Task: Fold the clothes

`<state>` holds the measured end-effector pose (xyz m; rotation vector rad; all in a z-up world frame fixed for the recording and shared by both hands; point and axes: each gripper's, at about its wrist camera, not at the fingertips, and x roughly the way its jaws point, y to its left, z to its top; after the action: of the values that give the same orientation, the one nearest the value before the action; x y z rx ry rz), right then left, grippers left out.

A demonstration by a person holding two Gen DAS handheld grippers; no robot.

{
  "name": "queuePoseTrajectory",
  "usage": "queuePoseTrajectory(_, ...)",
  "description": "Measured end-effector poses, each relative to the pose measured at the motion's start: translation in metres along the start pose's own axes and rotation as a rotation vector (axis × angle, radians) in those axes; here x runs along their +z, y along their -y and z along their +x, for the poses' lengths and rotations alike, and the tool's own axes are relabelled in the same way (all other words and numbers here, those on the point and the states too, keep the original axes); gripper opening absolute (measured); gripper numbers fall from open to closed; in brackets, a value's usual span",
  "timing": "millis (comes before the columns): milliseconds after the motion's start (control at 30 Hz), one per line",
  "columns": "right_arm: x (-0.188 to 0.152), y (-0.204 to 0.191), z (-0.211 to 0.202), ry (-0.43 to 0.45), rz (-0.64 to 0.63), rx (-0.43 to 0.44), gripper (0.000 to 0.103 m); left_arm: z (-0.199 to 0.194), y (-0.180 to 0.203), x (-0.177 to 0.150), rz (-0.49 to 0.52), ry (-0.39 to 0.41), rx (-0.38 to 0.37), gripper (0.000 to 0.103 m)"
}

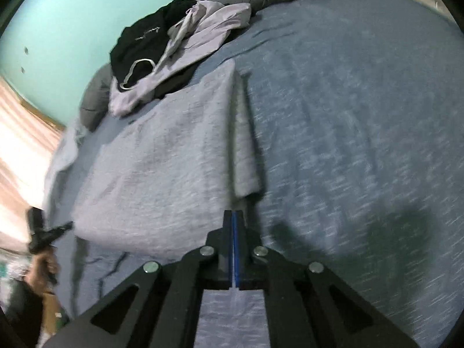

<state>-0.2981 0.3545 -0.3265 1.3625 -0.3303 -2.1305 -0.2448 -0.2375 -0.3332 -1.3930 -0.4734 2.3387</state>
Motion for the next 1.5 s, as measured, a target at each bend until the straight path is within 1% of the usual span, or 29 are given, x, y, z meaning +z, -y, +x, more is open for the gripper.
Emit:
queuePoseTrajectory(33,-0.002,-0.002,0.001,-0.01,-0.006,-0.002,0.001,0.0,0.002,-0.002,0.002,0.004,-0.015,0.008)
queuePoseTrajectory(67,-0.006,-0.005,0.002,-0.01,-0.015,-0.016,0.002,0.0,0.004,-0.003,0.006,0.01,-0.026,0.012)
queuePoseTrajectory(100,-0.009,-0.006,0.001,-0.001,-0.001,-0.004,0.002,-0.002,0.004,-0.005,0.011,0.018,-0.016,0.015)
queuePoseTrajectory(133,-0.012,-0.006,0.0,0.009,0.016,0.011,0.002,-0.004,0.002,-0.006,0.003,0.027,-0.002,0.022)
queuePoseTrajectory(167,-0.015,-0.005,-0.002,0.02,0.033,0.026,0.002,-0.006,-0.001,-0.008,-0.008,0.038,0.013,0.028)
queuePoseTrajectory(233,-0.022,-0.006,-0.005,0.042,0.061,0.049,0.002,-0.012,-0.012,-0.011,-0.043,0.07,0.057,0.028)
queuePoseTrajectory(267,-0.027,-0.006,-0.007,0.048,0.069,0.06,0.002,-0.013,-0.018,-0.014,-0.064,0.082,0.066,0.028)
queuePoseTrajectory(400,-0.038,-0.01,-0.011,0.069,0.106,0.089,0.002,-0.003,-0.032,-0.022,-0.085,0.091,0.123,0.028)
queuePoseTrajectory(500,-0.043,-0.01,-0.015,0.085,0.132,0.089,0.002,0.008,-0.029,-0.028,-0.07,0.091,0.093,0.027)
queuePoseTrajectory(633,-0.052,-0.009,-0.015,0.085,0.16,0.086,0.002,0.015,-0.008,-0.033,-0.011,0.12,0.055,0.028)
queuePoseTrajectory(800,-0.06,-0.013,-0.01,0.067,0.152,0.065,0.002,0.015,0.012,-0.041,0.057,0.17,0.073,0.028)
queuePoseTrajectory(867,-0.062,-0.014,-0.008,0.065,0.158,0.062,0.002,0.019,0.015,-0.045,0.074,0.168,0.076,0.028)
queuePoseTrajectory(933,-0.064,-0.016,-0.005,0.058,0.159,0.059,0.002,0.023,0.015,-0.049,0.088,0.164,0.1,0.028)
queuePoseTrajectory(1033,-0.065,-0.02,0.0,0.056,0.157,0.056,0.002,0.027,0.011,-0.052,0.077,0.155,0.094,0.028)
queuePoseTrajectory(1367,-0.068,-0.032,0.011,0.053,0.161,0.077,0.002,0.021,0.02,-0.063,0.128,0.122,0.141,0.028)
queuePoseTrajectory(1500,-0.07,-0.034,0.012,0.055,0.166,0.079,0.002,0.015,0.013,-0.065,0.123,0.133,0.142,0.028)
